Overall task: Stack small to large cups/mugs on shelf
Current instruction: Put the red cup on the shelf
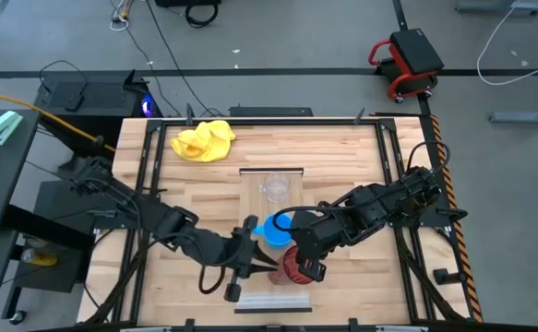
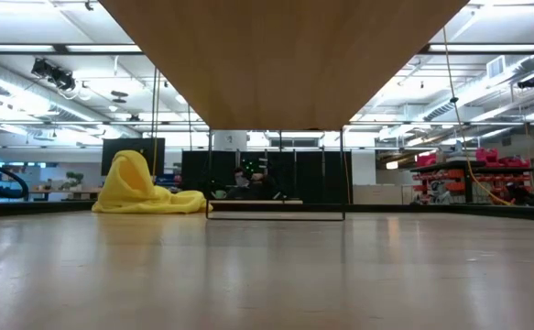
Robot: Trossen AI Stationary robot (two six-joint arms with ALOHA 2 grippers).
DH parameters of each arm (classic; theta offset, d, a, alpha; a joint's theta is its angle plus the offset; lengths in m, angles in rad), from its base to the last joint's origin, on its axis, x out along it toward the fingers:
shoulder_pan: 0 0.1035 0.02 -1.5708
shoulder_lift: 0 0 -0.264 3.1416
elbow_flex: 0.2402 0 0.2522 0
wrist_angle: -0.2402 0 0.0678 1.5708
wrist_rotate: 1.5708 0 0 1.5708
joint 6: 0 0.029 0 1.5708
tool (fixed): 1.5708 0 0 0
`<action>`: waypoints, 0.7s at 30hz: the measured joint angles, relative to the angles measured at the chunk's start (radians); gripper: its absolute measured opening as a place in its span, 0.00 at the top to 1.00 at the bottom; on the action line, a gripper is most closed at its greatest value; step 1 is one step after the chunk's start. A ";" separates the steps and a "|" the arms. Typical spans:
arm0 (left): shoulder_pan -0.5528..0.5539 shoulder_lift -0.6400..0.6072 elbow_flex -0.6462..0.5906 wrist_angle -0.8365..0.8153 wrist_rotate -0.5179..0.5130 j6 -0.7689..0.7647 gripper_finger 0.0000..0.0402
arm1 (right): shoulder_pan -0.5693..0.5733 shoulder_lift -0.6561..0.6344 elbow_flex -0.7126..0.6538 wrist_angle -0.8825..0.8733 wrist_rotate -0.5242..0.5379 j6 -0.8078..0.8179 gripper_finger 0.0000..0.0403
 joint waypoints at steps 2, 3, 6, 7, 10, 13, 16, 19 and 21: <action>0.001 0.000 0.006 0.006 0.000 0.002 0.87 | 0.000 0.000 0.000 0.000 0.000 0.000 0.98; 0.004 0.000 0.006 0.006 0.000 0.003 0.87 | 0.000 0.000 0.000 0.000 0.000 -0.001 0.98; 0.010 0.000 0.006 0.023 0.000 0.002 0.86 | 0.000 0.000 -0.005 0.000 0.000 -0.001 0.98; 0.012 0.000 0.006 0.032 0.000 -0.002 0.86 | 0.000 0.000 -0.010 0.001 0.000 -0.001 0.98; 0.021 0.000 0.006 0.035 0.000 -0.020 0.85 | 0.000 -0.001 -0.024 0.009 -0.007 -0.009 0.98; 0.023 0.000 0.006 0.050 0.000 -0.020 0.85 | 0.000 -0.003 -0.035 0.014 -0.011 -0.012 0.98; 0.028 0.000 0.005 0.055 0.009 -0.020 0.86 | -0.003 -0.003 -0.036 0.016 -0.011 -0.012 0.98; 0.028 0.000 0.005 0.083 0.027 -0.020 0.85 | -0.006 -0.003 -0.037 0.023 -0.011 -0.015 0.98; 0.028 0.000 0.005 0.093 0.028 -0.019 0.85 | -0.009 -0.003 -0.037 0.023 -0.011 -0.017 0.98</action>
